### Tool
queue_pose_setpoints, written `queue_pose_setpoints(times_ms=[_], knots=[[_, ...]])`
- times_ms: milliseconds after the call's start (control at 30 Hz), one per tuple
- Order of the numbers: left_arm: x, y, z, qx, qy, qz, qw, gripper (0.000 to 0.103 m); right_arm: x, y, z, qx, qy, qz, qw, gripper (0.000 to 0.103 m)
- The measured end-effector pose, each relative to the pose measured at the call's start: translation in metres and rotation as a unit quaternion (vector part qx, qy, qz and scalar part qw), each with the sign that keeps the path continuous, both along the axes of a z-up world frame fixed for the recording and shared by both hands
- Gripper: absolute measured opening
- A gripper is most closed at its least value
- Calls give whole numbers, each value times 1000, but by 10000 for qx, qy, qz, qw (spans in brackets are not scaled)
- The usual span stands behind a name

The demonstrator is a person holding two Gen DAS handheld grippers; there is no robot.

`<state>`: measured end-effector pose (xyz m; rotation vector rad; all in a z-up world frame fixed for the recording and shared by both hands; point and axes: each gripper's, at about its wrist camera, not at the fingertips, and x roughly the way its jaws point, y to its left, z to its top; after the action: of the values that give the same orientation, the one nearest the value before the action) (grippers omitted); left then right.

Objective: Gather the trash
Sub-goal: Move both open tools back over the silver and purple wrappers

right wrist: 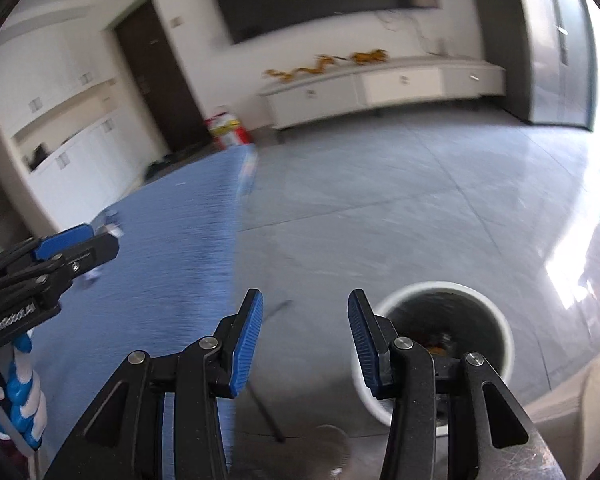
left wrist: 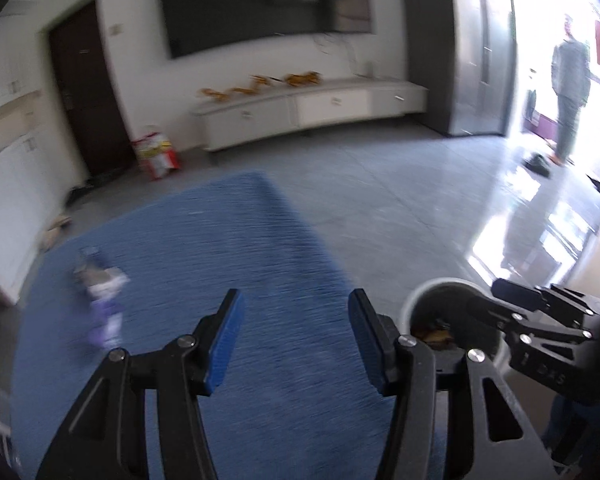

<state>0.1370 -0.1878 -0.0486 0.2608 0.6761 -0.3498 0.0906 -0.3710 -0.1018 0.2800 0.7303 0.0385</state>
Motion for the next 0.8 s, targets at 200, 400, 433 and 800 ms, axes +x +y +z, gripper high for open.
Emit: queue_pose_setpoints(times_ms=[200, 400, 433, 800], knots=[[-18, 74, 12, -25, -374, 692, 9969, 61, 6, 72, 17, -319, -85, 720, 9969, 44], [-22, 124, 20, -174, -510, 1114, 9923, 62, 12, 120, 27, -573, -59, 1087, 9924, 47], [-22, 129, 20, -195, -531, 1158, 9917, 62, 14, 126, 27, -604, -42, 1126, 9918, 47], [-14, 186, 12, -429, -450, 1508, 9866, 62, 27, 168, 32, -886, 93, 1434, 9857, 50]])
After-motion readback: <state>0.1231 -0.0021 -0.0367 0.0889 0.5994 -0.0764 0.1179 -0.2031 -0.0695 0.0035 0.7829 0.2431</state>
